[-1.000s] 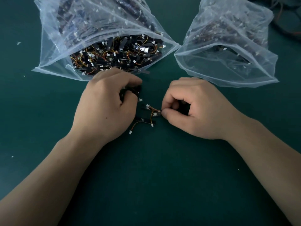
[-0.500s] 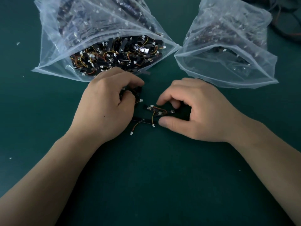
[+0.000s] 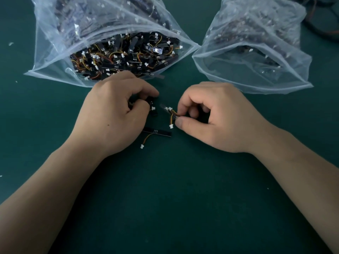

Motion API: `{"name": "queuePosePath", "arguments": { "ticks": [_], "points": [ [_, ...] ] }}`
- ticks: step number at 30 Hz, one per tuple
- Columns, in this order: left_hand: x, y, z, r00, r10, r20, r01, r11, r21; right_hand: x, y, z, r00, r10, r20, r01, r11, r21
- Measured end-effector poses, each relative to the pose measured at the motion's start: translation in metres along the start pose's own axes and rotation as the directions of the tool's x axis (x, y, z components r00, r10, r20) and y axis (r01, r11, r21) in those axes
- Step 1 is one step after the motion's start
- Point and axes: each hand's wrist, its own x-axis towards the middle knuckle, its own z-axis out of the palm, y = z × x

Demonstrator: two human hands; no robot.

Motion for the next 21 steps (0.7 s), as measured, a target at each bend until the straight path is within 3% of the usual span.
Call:
{"name": "queuePosePath", "arguments": {
  "ticks": [7,10,13,16,19,21],
  "points": [
    [-0.0034,0.0019,-0.0045,0.998,-0.045,0.035,0.048,0.994,-0.095,0.0010,0.0031,0.0001,0.968,-0.230,0.101,0.225,0.972,0.062],
    [-0.0039,0.0026,-0.0041,0.999,-0.025,0.043,0.029,0.994,-0.105,0.0004,0.0031,0.0000,0.962,-0.262,0.071,0.252,0.959,0.126],
    [-0.0031,0.0030,-0.0045,0.995,-0.075,-0.062,0.065,0.986,-0.153,-0.0010,0.0051,-0.0048,0.984,-0.155,-0.091,0.173,0.955,0.242],
    [-0.0035,0.0032,-0.0056,0.967,-0.180,-0.182,0.167,0.982,-0.087,-0.0012,0.0054,-0.0028,0.978,-0.010,-0.210,0.069,0.959,0.275],
    [-0.0056,0.0071,-0.0046,0.979,-0.182,-0.090,0.187,0.981,0.044,0.0002,0.0047,0.0012,0.979,0.050,-0.199,0.009,0.958,0.285],
    [-0.0057,0.0091,-0.0053,0.990,-0.141,0.010,0.140,0.988,0.069,0.0007,0.0053,0.0006,0.993,0.039,-0.111,-0.010,0.968,0.250]
  ]
}}
